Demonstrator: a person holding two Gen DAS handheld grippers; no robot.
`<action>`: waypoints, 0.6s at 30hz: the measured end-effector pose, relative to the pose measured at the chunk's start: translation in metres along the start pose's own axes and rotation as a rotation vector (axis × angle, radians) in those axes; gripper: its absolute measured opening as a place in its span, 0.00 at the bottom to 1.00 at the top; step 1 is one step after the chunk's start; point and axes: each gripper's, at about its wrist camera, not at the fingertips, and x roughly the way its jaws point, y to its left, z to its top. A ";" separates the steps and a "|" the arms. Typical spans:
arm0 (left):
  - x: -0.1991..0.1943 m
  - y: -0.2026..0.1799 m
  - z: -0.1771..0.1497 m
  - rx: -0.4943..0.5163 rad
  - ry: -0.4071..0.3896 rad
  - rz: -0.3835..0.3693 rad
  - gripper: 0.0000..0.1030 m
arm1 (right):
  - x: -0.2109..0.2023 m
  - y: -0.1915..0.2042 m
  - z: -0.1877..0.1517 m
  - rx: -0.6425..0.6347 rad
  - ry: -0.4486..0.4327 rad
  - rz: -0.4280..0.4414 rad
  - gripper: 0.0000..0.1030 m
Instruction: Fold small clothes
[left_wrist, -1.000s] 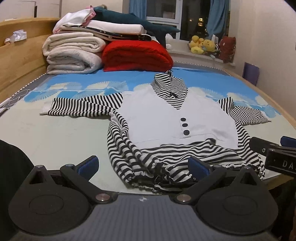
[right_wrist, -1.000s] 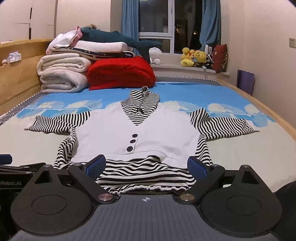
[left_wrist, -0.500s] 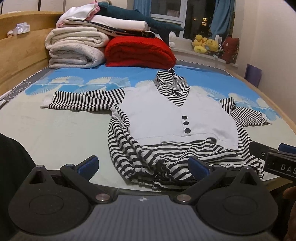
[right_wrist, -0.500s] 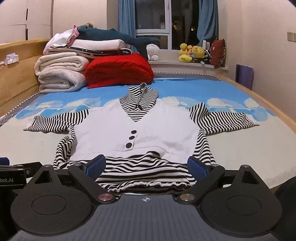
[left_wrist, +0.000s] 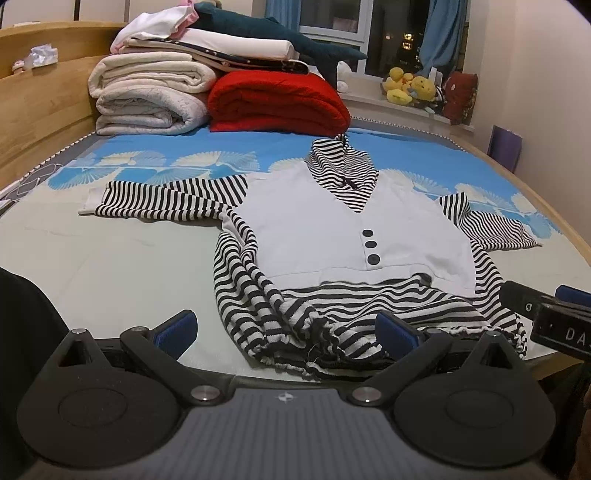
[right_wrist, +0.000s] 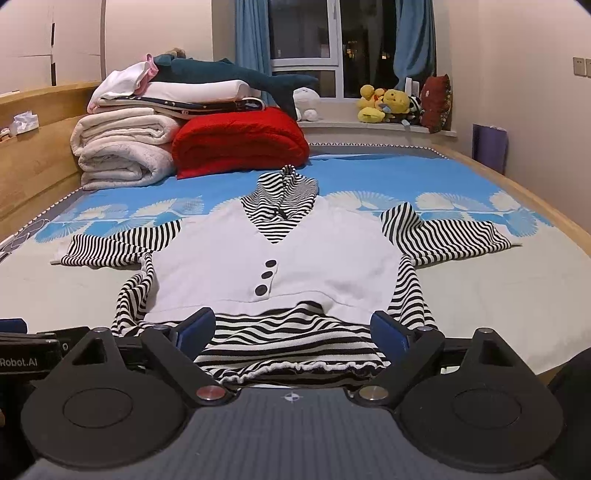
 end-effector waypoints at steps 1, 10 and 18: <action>0.000 -0.001 0.000 0.000 -0.001 -0.005 0.99 | 0.000 0.000 -0.001 -0.004 0.001 -0.001 0.88; -0.002 -0.003 -0.001 0.026 -0.022 -0.028 0.93 | -0.005 0.003 0.001 -0.022 -0.023 0.011 0.86; 0.002 -0.005 -0.003 0.035 0.000 -0.024 0.93 | -0.005 0.001 0.000 -0.006 -0.022 0.003 0.86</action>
